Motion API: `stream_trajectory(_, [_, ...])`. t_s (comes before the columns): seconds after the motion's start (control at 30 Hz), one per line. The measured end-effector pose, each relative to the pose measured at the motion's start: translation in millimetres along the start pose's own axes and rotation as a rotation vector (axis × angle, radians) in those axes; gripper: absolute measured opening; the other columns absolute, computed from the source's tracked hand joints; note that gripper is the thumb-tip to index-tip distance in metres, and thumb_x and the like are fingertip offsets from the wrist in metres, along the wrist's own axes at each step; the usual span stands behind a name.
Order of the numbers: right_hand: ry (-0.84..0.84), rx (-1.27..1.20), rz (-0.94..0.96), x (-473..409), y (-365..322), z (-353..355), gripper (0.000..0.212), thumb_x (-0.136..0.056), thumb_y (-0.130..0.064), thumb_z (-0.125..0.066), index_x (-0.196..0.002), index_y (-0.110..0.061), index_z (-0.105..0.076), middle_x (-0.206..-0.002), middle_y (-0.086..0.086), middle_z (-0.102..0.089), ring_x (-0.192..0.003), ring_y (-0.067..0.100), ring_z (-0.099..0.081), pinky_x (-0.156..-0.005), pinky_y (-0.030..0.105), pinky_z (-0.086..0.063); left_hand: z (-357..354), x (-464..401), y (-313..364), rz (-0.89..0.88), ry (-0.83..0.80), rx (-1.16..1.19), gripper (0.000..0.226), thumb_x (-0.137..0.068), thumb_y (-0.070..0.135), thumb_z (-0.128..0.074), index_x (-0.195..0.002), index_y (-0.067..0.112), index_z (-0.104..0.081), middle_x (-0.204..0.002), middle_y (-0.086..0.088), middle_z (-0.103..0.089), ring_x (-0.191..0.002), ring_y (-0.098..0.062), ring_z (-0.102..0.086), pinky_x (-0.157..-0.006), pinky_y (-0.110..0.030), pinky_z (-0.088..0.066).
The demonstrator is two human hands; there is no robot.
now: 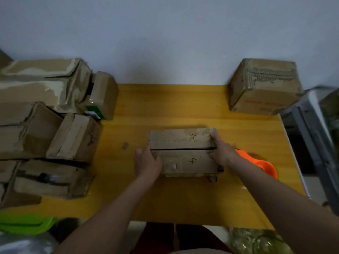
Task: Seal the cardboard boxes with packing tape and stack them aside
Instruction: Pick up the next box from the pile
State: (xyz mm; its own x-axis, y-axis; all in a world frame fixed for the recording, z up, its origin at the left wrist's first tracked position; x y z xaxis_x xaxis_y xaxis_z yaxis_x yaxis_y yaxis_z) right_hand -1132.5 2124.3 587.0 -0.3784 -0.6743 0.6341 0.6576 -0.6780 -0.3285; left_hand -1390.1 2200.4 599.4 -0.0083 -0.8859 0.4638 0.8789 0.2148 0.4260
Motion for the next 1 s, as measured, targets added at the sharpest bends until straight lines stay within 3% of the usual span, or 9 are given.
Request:
stream_trajectory(0.2, [0.070,0.064,0.040,31.2,29.5,-20.1,0.074,-0.089,-0.019,-0.057,-0.145,-0.031,-0.011,-0.119,0.020,-0.056,-0.102,0.035,-0.059,-0.083,0.045,-0.051,-13.6,30.3,-28.9,-0.042,0.030,0.062,0.051,-0.094,0.037,-0.061,-0.140,0.018,-0.048,-0.142,-0.008,-0.042,-0.123,-0.027,-0.048,-0.095,-0.038,-0.045])
stream_trajectory(0.3, [0.118,0.165,0.014,37.7,28.6,-16.2,0.073,-0.088,-0.022,-0.061,-0.143,-0.033,-0.014,-0.135,0.019,-0.037,-0.117,0.038,-0.049,-0.088,0.045,-0.048,-16.1,26.1,-40.4,-0.012,-0.010,0.143,0.077,-0.086,0.043,-0.069,-0.149,0.016,-0.033,-0.142,-0.008,-0.046,-0.125,-0.028,-0.048,-0.099,-0.043,-0.047])
stream_trajectory(0.37, [0.189,0.347,0.077,34.0,16.8,-7.7,0.077,-0.085,-0.018,-0.066,-0.143,-0.026,-0.017,-0.149,0.016,-0.015,-0.137,0.039,-0.025,-0.098,0.045,-0.044,-9.6,23.4,-36.1,-0.044,0.054,-0.007,0.090,-0.086,0.047,-0.068,-0.154,0.016,-0.018,-0.154,-0.008,-0.029,-0.139,-0.028,-0.031,-0.112,-0.043,-0.034])
stream_trajectory(0.43, [0.162,0.439,0.195,27.2,2.3,-8.8,0.073,-0.084,-0.008,-0.065,-0.141,-0.016,-0.020,-0.159,0.004,0.009,-0.146,0.034,0.002,-0.110,0.048,-0.032,-12.6,30.9,-7.4,-0.322,0.101,-0.316,0.089,-0.092,0.048,-0.058,-0.156,0.018,-0.004,-0.163,-0.003,-0.004,-0.149,-0.025,-0.003,-0.121,-0.040,-0.013])
stream_trajectory(0.5, [0.048,0.464,0.262,18.1,-5.2,-17.6,0.067,-0.086,-0.001,-0.059,-0.141,-0.010,-0.021,-0.159,-0.001,0.016,-0.147,0.030,0.011,-0.116,0.051,-0.019,-40.9,55.6,22.1,-0.692,-0.046,-0.540,0.089,-0.094,0.058,-0.046,-0.155,0.022,0.008,-0.161,0.002,0.018,-0.148,-0.021,0.018,-0.122,-0.042,0.004])
stream_trajectory(0.57, [-0.053,0.427,0.286,11.8,-8.0,-23.2,0.064,-0.084,0.000,-0.059,-0.138,-0.012,-0.027,-0.160,0.000,0.012,-0.146,0.030,0.013,-0.118,0.047,-0.014,-74.5,71.4,24.1,-0.833,-0.227,-0.763,0.102,-0.084,0.077,-0.036,-0.153,0.022,0.017,-0.157,0.002,0.028,-0.144,-0.022,0.027,-0.120,-0.047,0.011])
stream_trajectory(0.7, [-0.114,0.314,0.329,14.8,-9.8,-20.4,0.034,-0.079,-0.012,-0.069,-0.099,-0.019,-0.042,-0.152,0.001,-0.017,-0.144,0.031,-0.002,-0.113,0.030,-0.018,-96.9,59.9,18.1,-0.749,-0.192,-0.874,0.105,-0.083,0.080,-0.032,-0.150,0.022,0.024,-0.156,-0.005,0.033,-0.142,-0.031,0.031,-0.116,-0.059,0.011])
stream_trajectory(0.87, [-0.049,0.071,0.402,14.2,-6.2,-19.8,0.022,-0.081,-0.009,-0.068,-0.096,-0.019,-0.056,-0.151,0.003,-0.026,-0.142,0.028,-0.015,-0.108,0.018,-0.015,-106.7,53.4,20.7,-0.720,-0.224,-0.852,0.100,-0.078,0.086,-0.024,-0.147,0.034,0.028,-0.151,-0.004,0.040,-0.139,-0.034,0.036,-0.112,-0.064,0.011])
stream_trajectory(1.0, [0.430,-0.488,0.247,23.2,39.1,14.2,0.013,-0.087,0.003,-0.056,-0.096,-0.005,-0.058,-0.119,0.018,-0.054,-0.119,0.033,-0.048,-0.096,0.023,-0.032,-105.2,50.5,21.8,-0.687,-0.217,-0.849,0.100,-0.075,0.089,-0.021,-0.146,0.038,0.028,-0.151,-0.002,0.042,-0.138,-0.032,0.039,-0.111,-0.064,0.013])
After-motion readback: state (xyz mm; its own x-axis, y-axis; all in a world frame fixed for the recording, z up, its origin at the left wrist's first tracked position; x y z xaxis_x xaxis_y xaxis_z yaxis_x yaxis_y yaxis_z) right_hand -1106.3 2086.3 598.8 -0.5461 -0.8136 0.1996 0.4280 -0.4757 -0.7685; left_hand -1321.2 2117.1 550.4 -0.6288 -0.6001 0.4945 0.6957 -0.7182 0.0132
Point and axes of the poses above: each hand's wrist, its own x-axis away from the middle knuckle, its own z-axis out of the back of the hand, y = z × x, the point moved 8 cm from there along -x, towards the middle knuckle
